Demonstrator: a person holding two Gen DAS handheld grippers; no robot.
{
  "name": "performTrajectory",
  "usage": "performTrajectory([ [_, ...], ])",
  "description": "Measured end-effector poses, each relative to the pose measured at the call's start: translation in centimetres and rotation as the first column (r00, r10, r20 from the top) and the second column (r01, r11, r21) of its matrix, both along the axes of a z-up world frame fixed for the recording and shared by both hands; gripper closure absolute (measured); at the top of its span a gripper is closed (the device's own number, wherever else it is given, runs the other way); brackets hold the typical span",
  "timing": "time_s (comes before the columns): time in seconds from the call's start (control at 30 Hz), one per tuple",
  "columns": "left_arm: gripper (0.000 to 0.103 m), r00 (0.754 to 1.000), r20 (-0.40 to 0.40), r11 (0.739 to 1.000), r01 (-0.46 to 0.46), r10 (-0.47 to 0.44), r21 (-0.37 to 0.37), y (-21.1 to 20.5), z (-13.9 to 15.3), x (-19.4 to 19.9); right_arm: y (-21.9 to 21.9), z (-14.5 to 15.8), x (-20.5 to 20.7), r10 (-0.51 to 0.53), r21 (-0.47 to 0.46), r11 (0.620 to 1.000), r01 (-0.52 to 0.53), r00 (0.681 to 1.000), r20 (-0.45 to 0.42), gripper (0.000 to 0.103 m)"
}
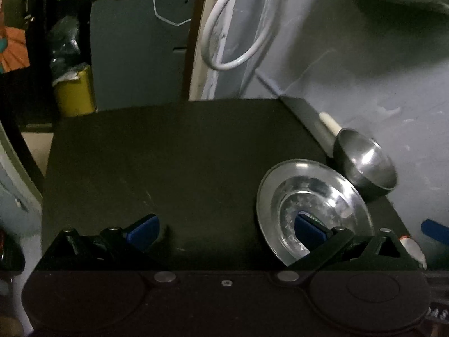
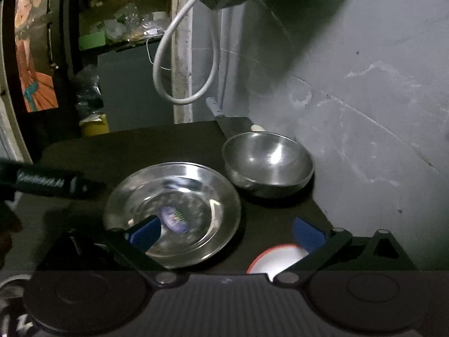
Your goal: Organize plates and bowls
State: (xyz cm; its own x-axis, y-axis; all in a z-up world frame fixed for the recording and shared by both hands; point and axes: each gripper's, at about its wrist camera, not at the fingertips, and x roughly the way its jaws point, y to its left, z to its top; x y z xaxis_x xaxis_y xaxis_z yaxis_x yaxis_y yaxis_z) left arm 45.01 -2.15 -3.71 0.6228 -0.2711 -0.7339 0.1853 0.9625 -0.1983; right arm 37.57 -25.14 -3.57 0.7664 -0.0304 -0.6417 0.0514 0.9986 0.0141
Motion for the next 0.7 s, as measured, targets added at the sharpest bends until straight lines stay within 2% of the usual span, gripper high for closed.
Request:
performTrajectory([
  [0.17,0.004,1.000,-0.019,0.999,-0.014,0.015,0.040,-1.2,-1.2,0.3,-0.5,-1.1,1.9,0.020,-0.004,1.000,-0.020,1.000,-0.021,0.009],
  [0.37,0.022,0.999,-0.047,1.000,-0.003,0.003,0.004,-1.4,-1.6,0.4,-0.2,-1.9,2.8,0.022,-0.038,0.999,-0.024,0.999,-0.039,0.024],
  [0.5,0.037,0.999,-0.052,1.000,0.015,-0.016,-0.012,-1.8,-1.7,0.3,-0.2,-2.2,3.2,0.031,-0.026,0.999,-0.033,0.998,-0.058,0.036],
  [0.6,0.049,0.998,-0.058,0.999,0.027,-0.028,-0.017,-2.2,-1.9,0.3,-0.2,-2.5,3.4,0.034,-0.014,0.999,-0.035,0.997,-0.069,0.041],
  [0.7,0.055,0.998,-0.057,0.999,0.034,-0.035,-0.020,-2.4,-1.9,0.4,-0.2,-2.7,3.6,0.031,0.001,1.000,-0.031,0.997,-0.075,0.050],
])
